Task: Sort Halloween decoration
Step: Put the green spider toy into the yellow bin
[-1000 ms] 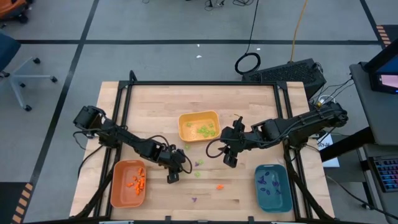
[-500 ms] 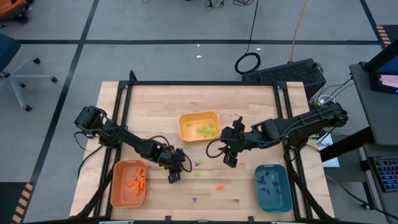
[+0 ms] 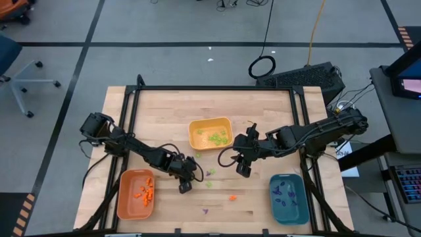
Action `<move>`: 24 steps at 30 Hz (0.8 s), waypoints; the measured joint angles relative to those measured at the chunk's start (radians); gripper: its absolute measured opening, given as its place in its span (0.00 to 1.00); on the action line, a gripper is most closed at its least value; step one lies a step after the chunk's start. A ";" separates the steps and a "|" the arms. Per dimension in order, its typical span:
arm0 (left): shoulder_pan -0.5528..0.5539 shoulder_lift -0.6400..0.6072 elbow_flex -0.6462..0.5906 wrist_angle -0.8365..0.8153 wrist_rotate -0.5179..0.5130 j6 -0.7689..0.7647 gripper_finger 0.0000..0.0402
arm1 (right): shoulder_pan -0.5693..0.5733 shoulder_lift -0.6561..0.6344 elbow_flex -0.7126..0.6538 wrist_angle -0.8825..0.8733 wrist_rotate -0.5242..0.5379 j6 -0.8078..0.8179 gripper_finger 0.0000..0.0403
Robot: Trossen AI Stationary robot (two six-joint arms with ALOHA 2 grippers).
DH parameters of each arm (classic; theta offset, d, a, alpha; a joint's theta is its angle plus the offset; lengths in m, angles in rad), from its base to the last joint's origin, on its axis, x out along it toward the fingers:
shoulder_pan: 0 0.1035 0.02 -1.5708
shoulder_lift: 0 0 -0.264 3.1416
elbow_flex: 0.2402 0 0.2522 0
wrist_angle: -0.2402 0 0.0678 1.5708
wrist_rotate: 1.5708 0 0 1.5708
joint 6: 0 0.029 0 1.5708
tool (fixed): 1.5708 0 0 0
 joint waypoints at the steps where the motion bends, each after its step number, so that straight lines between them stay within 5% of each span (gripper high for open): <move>1: 0.000 0.000 0.000 0.000 -0.003 0.000 0.16 | 0.000 0.000 0.000 0.000 0.000 0.000 0.37; 6: 0.001 0.001 0.000 0.002 -0.009 0.000 0.02 | 0.000 0.000 0.000 0.000 0.000 -0.001 0.37; 24: 0.001 -0.121 0.016 -0.011 -0.045 -0.008 0.00 | 0.000 0.000 0.000 0.000 0.000 -0.001 0.37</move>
